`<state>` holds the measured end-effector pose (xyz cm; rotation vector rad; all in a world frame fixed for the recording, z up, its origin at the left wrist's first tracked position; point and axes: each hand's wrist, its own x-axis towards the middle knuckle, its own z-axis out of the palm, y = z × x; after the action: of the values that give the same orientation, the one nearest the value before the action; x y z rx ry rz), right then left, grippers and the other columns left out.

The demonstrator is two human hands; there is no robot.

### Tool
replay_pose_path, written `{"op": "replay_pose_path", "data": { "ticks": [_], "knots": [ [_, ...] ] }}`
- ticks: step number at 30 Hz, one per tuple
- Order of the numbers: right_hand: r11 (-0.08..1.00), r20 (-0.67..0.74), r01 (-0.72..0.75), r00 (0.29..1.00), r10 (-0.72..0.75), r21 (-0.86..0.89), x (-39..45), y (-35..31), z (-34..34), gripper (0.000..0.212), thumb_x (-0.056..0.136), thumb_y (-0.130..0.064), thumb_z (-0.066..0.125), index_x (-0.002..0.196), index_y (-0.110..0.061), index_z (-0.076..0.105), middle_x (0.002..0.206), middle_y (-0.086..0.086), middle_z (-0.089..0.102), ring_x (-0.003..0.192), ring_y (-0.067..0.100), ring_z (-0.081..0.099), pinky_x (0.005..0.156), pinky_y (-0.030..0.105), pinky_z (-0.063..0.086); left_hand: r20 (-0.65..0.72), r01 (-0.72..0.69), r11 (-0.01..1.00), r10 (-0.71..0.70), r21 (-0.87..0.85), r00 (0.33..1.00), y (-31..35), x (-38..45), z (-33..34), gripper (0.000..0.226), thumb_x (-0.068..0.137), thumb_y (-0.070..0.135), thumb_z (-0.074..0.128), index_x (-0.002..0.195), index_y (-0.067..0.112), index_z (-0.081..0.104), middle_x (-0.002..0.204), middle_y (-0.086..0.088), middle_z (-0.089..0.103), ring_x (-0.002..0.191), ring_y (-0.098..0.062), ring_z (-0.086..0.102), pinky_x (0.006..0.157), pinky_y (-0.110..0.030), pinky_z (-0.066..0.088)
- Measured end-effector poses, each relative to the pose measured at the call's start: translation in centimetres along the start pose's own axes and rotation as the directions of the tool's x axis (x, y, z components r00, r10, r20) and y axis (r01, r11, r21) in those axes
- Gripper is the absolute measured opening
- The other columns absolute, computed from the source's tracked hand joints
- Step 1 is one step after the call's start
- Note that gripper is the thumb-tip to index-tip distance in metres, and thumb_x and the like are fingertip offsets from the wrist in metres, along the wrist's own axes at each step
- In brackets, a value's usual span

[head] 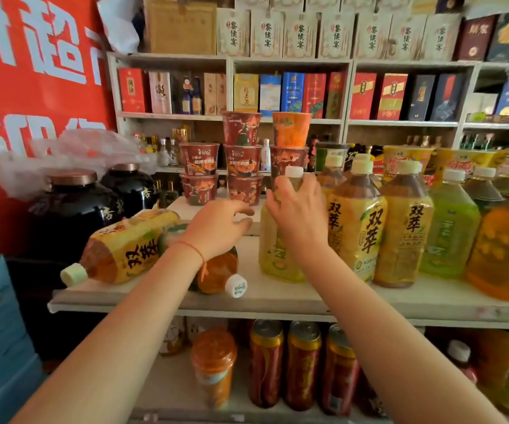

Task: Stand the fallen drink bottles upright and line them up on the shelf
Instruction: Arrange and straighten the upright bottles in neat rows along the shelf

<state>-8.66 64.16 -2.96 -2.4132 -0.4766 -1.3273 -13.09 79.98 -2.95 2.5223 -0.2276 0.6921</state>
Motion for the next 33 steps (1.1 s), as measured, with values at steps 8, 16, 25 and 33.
{"op": "replay_pose_path", "data": {
  "ticks": [8, 16, 25, 33],
  "knots": [
    [0.994, -0.136, 0.091, 0.986, -0.099, -0.067, -2.2, -2.9, 0.9, 0.034, 0.092, -0.012, 0.051, 0.126, -0.008, 0.056, 0.138, 0.028, 0.044, 0.134, 0.047, 0.039, 0.116, 0.057, 0.026, -0.067, 0.156, 0.985, -0.151, 0.072, 0.986, -5.5, -3.0, -0.8, 0.029, 0.099, 0.037, 0.048, 0.112, 0.030, 0.074, 0.118, 0.007, 0.071, 0.112, -0.016, 0.060, 0.100, -0.044, 0.046],
    [0.635, 0.799, -0.629, 0.601, 0.029, 0.450, -3.8, -8.0, 1.7, 0.036, 0.102, -0.045, 0.047, 0.132, -0.026, 0.054, 0.123, -0.002, 0.059, 0.107, 0.015, 0.057, 0.085, 0.031, 0.048, -0.005, 0.079, 0.997, -0.079, -0.026, 0.997, -7.0, -7.1, -1.1, 0.054, 0.095, 0.062, 0.041, 0.139, 0.035, 0.055, 0.152, 0.001, 0.044, 0.148, -0.024, 0.028, 0.122, -0.053, 0.019],
    [0.110, 0.913, -0.918, 0.392, 0.112, 0.380, -4.7, -8.1, 1.6, 0.036, 0.094, -0.043, 0.059, 0.115, -0.015, 0.067, 0.095, 0.010, 0.078, 0.084, 0.023, 0.077, 0.065, 0.032, 0.061, 0.108, 0.070, 0.997, -0.068, -0.019, 0.992, -8.1, -9.0, -2.7, 0.113, 0.050, 0.079, 0.079, 0.150, 0.050, 0.036, 0.165, 0.005, 0.021, 0.151, -0.020, 0.019, 0.120, -0.046, 0.022],
    [0.024, 0.776, -0.831, 0.529, 0.344, 0.556, -4.1, -7.0, 0.0, 0.029, 0.096, -0.040, 0.051, 0.108, -0.017, 0.062, 0.100, 0.008, 0.073, 0.086, 0.022, 0.070, 0.065, 0.032, 0.055, -0.055, 0.044, 0.961, -0.061, -0.274, 0.997, -8.5, -7.2, -2.6, 0.090, 0.052, 0.093, 0.063, 0.128, 0.046, 0.059, 0.120, 0.024, 0.062, 0.109, 0.000, 0.057, 0.089, -0.026, 0.049]
  ]
}}
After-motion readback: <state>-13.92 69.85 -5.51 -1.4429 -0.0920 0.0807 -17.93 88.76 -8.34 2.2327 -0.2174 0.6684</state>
